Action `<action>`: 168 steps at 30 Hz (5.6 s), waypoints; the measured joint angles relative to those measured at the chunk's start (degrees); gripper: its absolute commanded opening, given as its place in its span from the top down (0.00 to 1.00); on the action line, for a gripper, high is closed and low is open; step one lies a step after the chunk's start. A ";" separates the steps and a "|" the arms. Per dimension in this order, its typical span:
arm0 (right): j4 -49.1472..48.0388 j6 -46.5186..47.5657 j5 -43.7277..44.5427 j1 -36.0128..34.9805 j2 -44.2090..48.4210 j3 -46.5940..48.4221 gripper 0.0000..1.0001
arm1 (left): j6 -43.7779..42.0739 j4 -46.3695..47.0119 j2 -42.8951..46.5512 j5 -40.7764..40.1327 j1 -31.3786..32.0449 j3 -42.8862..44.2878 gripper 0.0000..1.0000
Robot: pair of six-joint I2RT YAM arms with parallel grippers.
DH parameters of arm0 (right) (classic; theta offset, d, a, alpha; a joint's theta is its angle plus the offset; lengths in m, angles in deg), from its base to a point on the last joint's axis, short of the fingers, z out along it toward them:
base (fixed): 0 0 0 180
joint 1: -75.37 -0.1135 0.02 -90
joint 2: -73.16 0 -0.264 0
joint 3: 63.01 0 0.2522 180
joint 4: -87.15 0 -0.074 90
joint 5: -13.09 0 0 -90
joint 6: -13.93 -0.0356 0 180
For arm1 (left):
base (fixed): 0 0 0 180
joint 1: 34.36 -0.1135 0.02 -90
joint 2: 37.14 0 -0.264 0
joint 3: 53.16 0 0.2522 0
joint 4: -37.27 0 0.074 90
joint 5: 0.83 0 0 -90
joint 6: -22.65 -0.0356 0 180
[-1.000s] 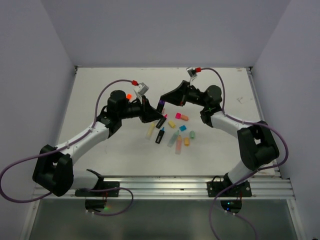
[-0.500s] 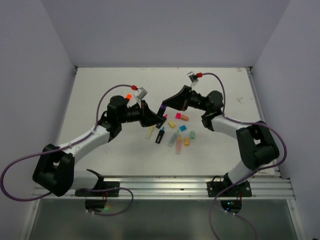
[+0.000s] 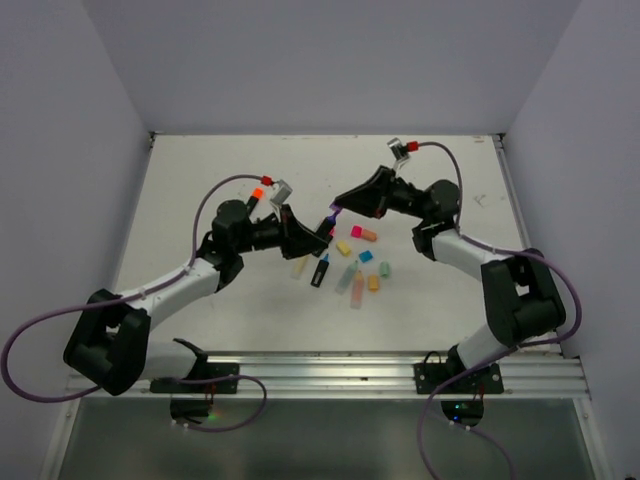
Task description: Open the pen caps
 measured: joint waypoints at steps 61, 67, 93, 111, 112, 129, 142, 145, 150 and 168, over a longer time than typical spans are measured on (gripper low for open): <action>67.21 36.02 33.57 10.16 -6.23 5.79 1.00 | -10.84 -31.06 -25.97 -44.61 0.46 15.43 0.90; 66.79 35.60 34.77 10.99 -6.29 4.35 1.00 | -10.67 -30.67 -27.12 -44.76 0.46 15.52 0.80; 63.49 33.75 33.68 10.99 -9.90 1.66 0.84 | -10.97 -31.61 -25.16 -49.03 0.46 15.69 0.15; 69.09 36.24 41.59 10.88 -3.61 1.62 0.06 | -12.72 -40.68 -14.05 -60.74 -1.42 15.72 0.00; 70.34 36.50 42.91 10.88 -2.14 1.62 0.03 | -12.92 -41.18 -13.90 -61.27 -1.68 15.76 0.00; 78.55 37.57 51.28 10.93 18.82 3.54 0.01 | -14.45 -45.51 -29.38 -59.74 -11.37 33.22 0.14; 78.47 37.48 50.95 10.93 22.21 3.28 0.01 | -15.45 -48.33 -37.86 -54.27 -14.71 38.49 0.27; 78.18 37.46 50.01 10.93 22.21 2.86 0.01 | -15.58 -48.33 -38.60 -53.70 -14.67 38.64 0.37; 78.03 37.48 49.00 10.93 22.18 2.36 0.01 | -15.63 -48.35 -39.15 -52.96 -14.69 39.41 0.41; 77.13 37.40 46.73 10.93 21.49 1.60 0.02 | -18.18 -50.16 -39.32 -56.06 -14.67 40.98 0.43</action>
